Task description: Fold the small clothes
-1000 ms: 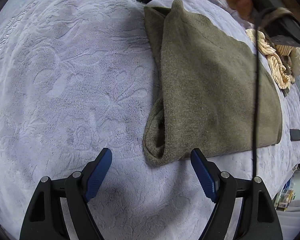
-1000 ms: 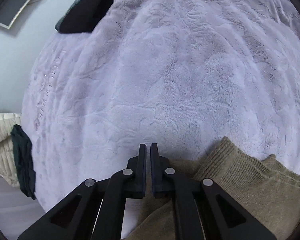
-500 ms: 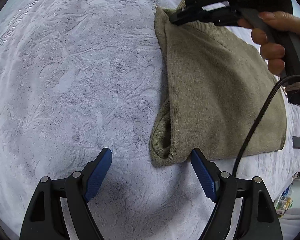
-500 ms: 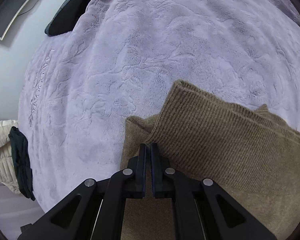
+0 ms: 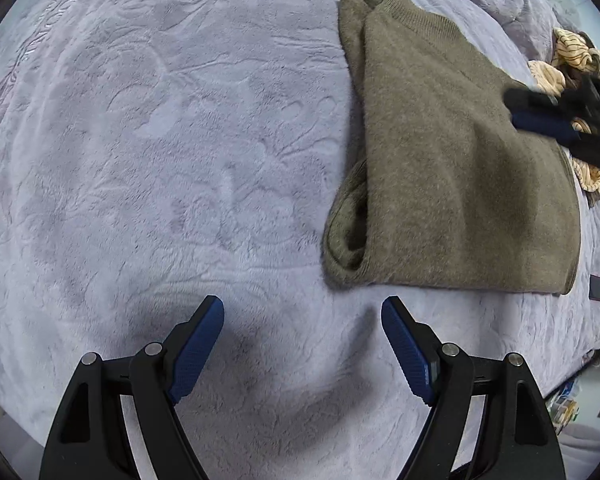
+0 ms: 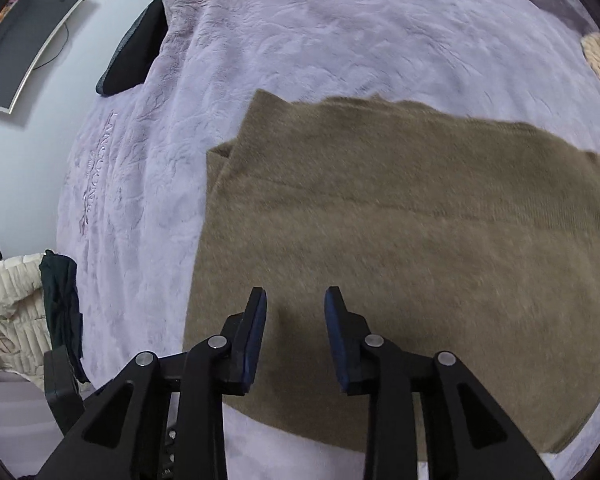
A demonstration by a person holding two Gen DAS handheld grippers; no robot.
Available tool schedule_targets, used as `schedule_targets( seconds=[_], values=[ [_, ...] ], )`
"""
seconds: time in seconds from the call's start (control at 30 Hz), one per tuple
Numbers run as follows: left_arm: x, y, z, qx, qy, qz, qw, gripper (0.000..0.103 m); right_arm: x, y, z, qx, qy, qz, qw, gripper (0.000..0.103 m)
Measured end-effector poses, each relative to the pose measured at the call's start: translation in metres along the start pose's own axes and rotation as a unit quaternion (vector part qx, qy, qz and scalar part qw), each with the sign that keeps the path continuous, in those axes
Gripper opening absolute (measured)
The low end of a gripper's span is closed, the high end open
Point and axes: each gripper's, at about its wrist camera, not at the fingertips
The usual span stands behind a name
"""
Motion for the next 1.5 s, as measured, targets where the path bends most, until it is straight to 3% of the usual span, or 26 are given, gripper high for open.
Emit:
schedule_targets(
  seconds=[0.1,0.13,0.27,0.57,0.77,0.97,1.13,1.5],
  values=[
    [-0.004,-0.005,0.002,-0.002,0.016,0.000,0.9999,0.084,0.018,-0.031,0.008,-0.009,0.002,-0.027,1.000,0.039],
    [-0.005,-0.006,0.001,-0.012,0.023,0.001,0.9997,0.103,0.021,-0.039,0.009,-0.012,0.000,-0.032,0.999,0.044],
    [-0.006,-0.013,0.004,-0.015,0.026,-0.002,0.9995,0.103,0.027,-0.069,0.014,-0.018,-0.010,-0.033,0.999,0.047],
    [0.035,-0.025,0.020,0.012,0.048,-0.055,0.9973,0.103,0.024,-0.104,0.021,-0.024,-0.014,-0.019,0.999,0.054],
    [0.061,-0.022,0.029,0.018,0.030,-0.071,0.9969,0.103,0.024,-0.112,0.028,-0.023,-0.020,-0.007,1.000,0.055],
    [0.079,-0.017,0.031,0.020,0.037,-0.076,0.9962,0.103,0.031,-0.113,0.033,-0.021,-0.022,-0.014,0.999,0.055],
    [0.080,-0.001,0.015,0.010,0.044,-0.057,0.9974,0.103,0.039,-0.117,0.034,-0.022,-0.022,-0.022,0.999,0.055],
    [0.090,0.027,0.019,0.043,0.030,-0.052,0.9972,0.103,0.056,-0.127,0.031,-0.028,-0.025,-0.042,0.998,0.055]
  ],
)
Point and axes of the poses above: each gripper's, at about its wrist camera, not at the fingertips, and z roughly against the way its jaws point, x to its right, y to its top, and after that the axes turned 3 degrees about x, right-handed
